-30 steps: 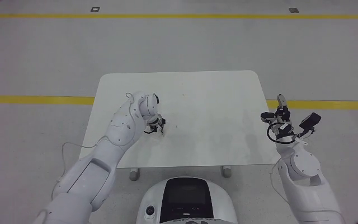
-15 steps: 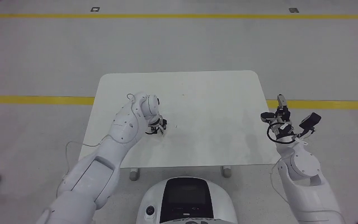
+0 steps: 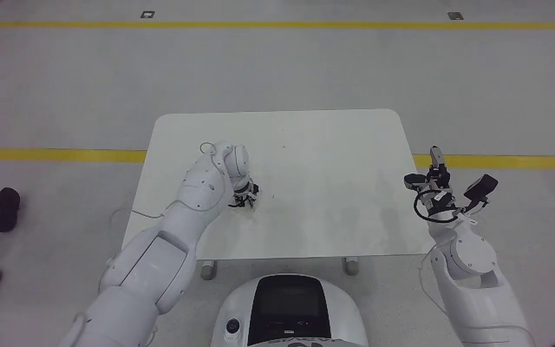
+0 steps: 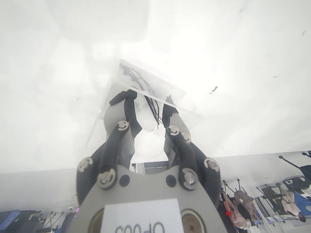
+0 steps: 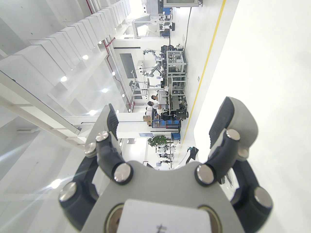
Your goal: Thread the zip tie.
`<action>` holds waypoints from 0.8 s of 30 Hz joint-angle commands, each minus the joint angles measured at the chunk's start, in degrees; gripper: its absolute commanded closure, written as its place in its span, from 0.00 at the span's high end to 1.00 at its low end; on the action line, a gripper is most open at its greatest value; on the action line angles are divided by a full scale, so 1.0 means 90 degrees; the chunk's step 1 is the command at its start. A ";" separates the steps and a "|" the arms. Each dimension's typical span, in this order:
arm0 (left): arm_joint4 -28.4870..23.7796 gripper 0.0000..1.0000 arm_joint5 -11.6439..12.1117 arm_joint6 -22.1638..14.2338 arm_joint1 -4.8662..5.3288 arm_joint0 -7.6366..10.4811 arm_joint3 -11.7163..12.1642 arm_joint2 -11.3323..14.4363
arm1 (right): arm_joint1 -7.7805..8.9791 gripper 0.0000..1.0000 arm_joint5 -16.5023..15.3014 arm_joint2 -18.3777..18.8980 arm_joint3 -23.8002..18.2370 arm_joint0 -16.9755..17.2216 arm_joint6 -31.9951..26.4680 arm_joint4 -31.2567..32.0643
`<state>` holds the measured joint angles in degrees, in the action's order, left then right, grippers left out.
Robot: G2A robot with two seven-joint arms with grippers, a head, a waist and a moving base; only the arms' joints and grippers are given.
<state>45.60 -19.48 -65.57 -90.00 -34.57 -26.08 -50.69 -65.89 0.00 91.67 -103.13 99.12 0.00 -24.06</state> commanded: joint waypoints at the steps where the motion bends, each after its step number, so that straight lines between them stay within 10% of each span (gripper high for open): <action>1: 0.0046 0.24 0.0000 0.0028 -0.0060 0.0067 0.0159 0.0022 | 0.0000 1.00 0.0000 0.0000 0.0000 0.0000 0.0000 0.0000; 24: 0.0015 0.07 0.0000 0.0374 -0.0569 0.0594 0.1418 0.0084 | 0.0000 1.00 0.0000 0.0000 0.0000 0.0000 0.0000 0.0000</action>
<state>45.87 -19.48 -62.40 -95.02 -29.40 -13.63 -49.92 -65.89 0.00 91.67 -103.13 99.12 0.00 -24.06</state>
